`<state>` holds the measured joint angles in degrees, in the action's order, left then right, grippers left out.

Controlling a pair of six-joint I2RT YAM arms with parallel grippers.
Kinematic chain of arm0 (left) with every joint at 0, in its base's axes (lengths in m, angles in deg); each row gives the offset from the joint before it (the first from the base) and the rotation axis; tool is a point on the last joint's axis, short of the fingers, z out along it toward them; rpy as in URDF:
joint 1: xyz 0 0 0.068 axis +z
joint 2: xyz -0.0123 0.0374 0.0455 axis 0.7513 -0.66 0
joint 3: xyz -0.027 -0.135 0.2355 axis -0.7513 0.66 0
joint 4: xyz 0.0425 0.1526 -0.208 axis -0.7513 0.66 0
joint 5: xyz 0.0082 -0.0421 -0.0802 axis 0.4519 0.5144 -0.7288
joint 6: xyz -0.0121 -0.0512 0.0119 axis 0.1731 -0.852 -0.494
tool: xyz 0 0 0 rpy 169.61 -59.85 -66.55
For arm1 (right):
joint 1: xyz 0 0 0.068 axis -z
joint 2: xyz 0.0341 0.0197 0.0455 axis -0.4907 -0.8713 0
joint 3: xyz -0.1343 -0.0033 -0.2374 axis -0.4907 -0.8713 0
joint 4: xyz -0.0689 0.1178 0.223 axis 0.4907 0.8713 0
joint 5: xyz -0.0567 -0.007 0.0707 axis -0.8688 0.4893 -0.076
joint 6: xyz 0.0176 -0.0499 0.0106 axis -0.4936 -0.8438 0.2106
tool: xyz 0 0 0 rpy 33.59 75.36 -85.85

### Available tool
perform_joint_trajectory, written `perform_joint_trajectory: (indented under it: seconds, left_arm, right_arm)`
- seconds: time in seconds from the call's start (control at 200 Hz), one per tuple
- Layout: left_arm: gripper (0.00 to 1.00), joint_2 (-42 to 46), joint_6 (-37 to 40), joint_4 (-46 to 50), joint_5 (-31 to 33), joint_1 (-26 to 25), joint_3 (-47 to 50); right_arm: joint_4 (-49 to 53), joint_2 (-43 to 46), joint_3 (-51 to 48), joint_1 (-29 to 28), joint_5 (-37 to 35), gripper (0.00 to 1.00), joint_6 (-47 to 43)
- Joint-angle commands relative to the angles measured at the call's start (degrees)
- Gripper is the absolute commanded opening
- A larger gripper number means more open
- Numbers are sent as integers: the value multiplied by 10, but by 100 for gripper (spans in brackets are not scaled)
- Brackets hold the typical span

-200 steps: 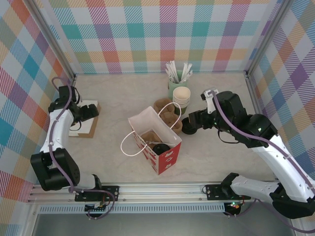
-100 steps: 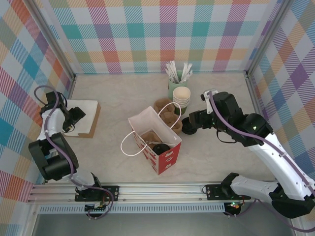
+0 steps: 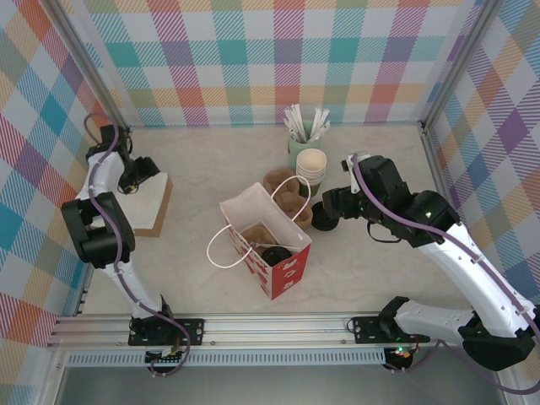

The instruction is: Pack the takeout coffee

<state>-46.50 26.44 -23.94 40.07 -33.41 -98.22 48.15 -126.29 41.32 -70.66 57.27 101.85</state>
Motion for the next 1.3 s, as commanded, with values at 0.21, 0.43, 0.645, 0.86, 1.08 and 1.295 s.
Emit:
perform_joint_trajectory:
  seconds: [0.21,0.43,0.645,0.86,1.08,1.295]
  left_arm:
    - [77,-91,-12,79,142,-76,-123]
    - [81,-155,-25,112,199,-104,-192]
    - [79,-206,-20,139,223,-115,-246]
    - [74,-217,-17,140,237,-115,-247]
    - [62,-216,-15,141,236,-115,-246]
    - [49,-211,-13,142,231,-115,-245]
  right_arm:
    - [-8,-12,-15,11,-23,78,-26]
    - [-8,-19,-22,16,-15,78,-30]
    - [-13,-21,-29,20,-11,78,-31]
    - [-12,-26,-34,24,-5,78,-32]
    - [-16,-31,-33,26,2,78,-32]
    - [-17,-31,-34,27,3,78,-31]
